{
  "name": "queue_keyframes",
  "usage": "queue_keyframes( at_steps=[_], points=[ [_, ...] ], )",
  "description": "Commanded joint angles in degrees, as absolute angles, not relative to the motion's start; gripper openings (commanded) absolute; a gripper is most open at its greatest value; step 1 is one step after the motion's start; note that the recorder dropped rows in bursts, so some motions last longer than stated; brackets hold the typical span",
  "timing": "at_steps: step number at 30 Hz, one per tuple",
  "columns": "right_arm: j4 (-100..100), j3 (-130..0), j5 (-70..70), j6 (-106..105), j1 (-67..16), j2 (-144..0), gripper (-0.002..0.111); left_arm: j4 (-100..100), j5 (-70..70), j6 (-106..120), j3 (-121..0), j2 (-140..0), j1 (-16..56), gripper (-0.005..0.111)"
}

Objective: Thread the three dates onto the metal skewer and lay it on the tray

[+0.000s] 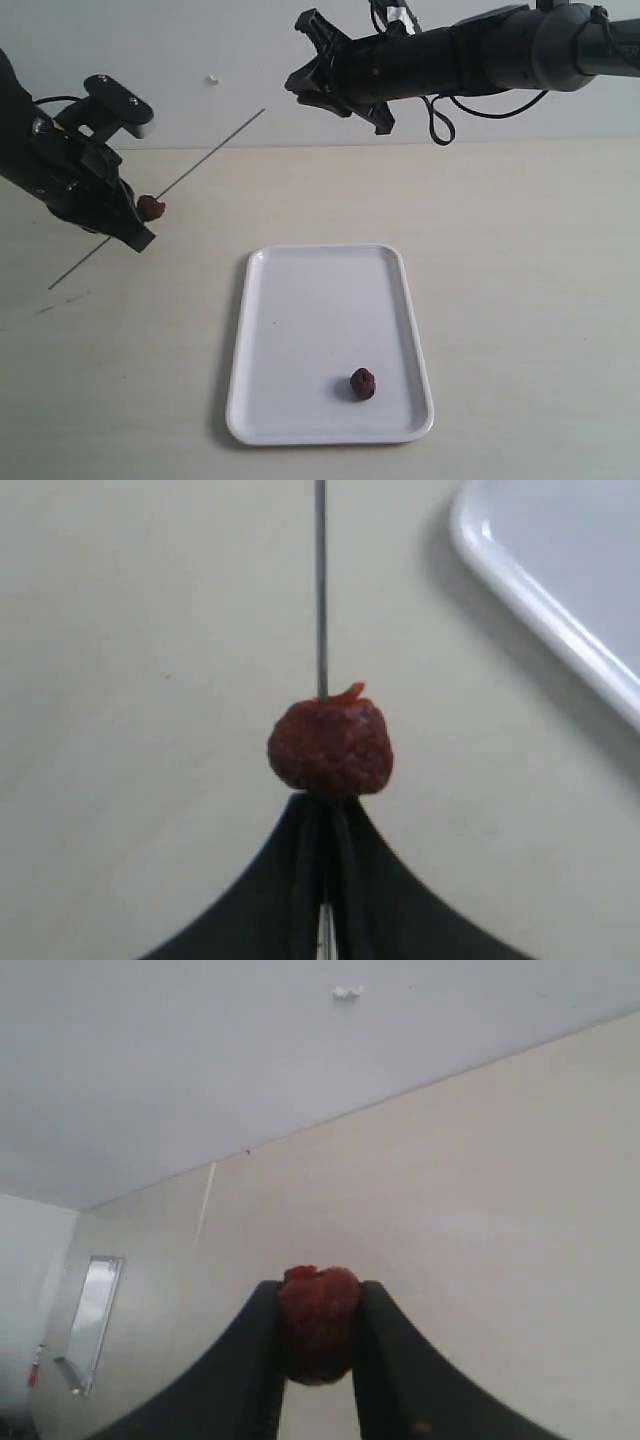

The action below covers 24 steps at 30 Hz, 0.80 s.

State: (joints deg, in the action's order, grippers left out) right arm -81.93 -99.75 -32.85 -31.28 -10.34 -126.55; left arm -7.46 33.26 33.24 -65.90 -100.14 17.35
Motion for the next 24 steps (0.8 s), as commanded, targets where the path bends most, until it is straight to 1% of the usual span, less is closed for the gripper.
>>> queue_keyframes(
  at_steps=[1, 24],
  points=[
    [-83.9, -99.9, -32.2, -31.3, -10.0, -125.9, 0.023, -11.1, 32.9, 37.5, -66.3, -99.6, 19.8, 0.000],
    [-86.6, -99.9, -32.2, -31.4, -10.0, -125.9, 0.023, -16.8, 31.2, 37.5, -67.5, -99.6, 20.6, 0.000]
  ],
)
